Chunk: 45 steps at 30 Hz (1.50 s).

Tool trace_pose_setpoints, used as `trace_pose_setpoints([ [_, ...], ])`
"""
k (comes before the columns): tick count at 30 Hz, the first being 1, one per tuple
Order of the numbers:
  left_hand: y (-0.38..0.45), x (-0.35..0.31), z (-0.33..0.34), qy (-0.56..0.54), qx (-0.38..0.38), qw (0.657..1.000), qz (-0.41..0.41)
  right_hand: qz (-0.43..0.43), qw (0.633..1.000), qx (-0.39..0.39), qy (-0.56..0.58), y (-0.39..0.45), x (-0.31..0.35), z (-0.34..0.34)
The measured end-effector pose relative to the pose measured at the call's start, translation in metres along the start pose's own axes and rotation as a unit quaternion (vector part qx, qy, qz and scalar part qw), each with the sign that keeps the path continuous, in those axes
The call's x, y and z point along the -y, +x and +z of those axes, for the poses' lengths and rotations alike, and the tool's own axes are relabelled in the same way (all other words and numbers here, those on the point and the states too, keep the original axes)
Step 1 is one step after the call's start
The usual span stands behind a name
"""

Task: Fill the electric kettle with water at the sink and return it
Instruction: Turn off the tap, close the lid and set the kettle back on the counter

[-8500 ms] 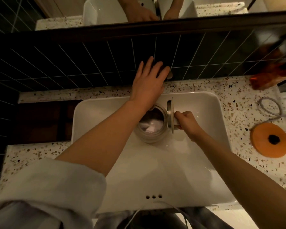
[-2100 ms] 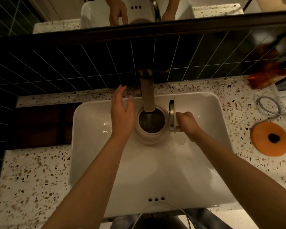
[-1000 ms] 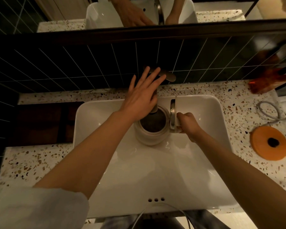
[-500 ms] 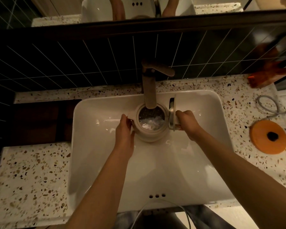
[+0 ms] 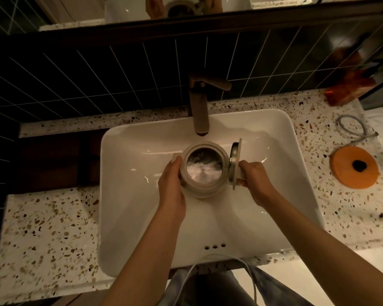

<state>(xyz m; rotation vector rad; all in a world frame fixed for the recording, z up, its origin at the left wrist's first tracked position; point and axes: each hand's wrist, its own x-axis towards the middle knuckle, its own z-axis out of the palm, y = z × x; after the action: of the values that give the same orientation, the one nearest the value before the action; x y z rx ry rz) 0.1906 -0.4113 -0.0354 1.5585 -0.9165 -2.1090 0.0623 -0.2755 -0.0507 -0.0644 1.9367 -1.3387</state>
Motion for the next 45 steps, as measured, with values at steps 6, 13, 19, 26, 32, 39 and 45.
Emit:
trace_pose_setpoints([
  [6, -0.037, -0.003, -0.012, 0.026, 0.046, 0.999, 0.012, -0.021, 0.998, -0.058, 0.030, -0.050, 0.000, -0.006],
  [13, -0.084, -0.005, -0.006, 0.066, 0.141, 0.987, 0.044, -0.042, 0.987, -0.123, 0.090, -0.098, 0.000, -0.039],
  [19, -0.115, 0.008, 0.016, 0.085, 0.201, 0.974, 0.058, -0.049, 0.969, -0.182, 0.160, -0.136, 0.004, -0.074],
  [26, -0.150, 0.042, 0.051, 0.125, 0.234, 0.963, 0.051, -0.033, 0.955, -0.222, 0.194, -0.163, -0.019, -0.130],
  [32, -0.178, 0.081, 0.080, 0.170, 0.233, 0.955, 0.061, -0.022, 0.958, -0.224, 0.181, -0.175, -0.045, -0.180],
  [39, -0.196, 0.100, 0.107, 0.186, 0.225, 0.952, 0.092, -0.022, 0.961, -0.199, 0.193, -0.177, -0.062, -0.211],
  [45, -0.201, 0.105, 0.117, 0.238, 0.199, 0.942, 0.131, -0.029, 0.958, -0.201, 0.202, -0.175, -0.065, -0.217],
])
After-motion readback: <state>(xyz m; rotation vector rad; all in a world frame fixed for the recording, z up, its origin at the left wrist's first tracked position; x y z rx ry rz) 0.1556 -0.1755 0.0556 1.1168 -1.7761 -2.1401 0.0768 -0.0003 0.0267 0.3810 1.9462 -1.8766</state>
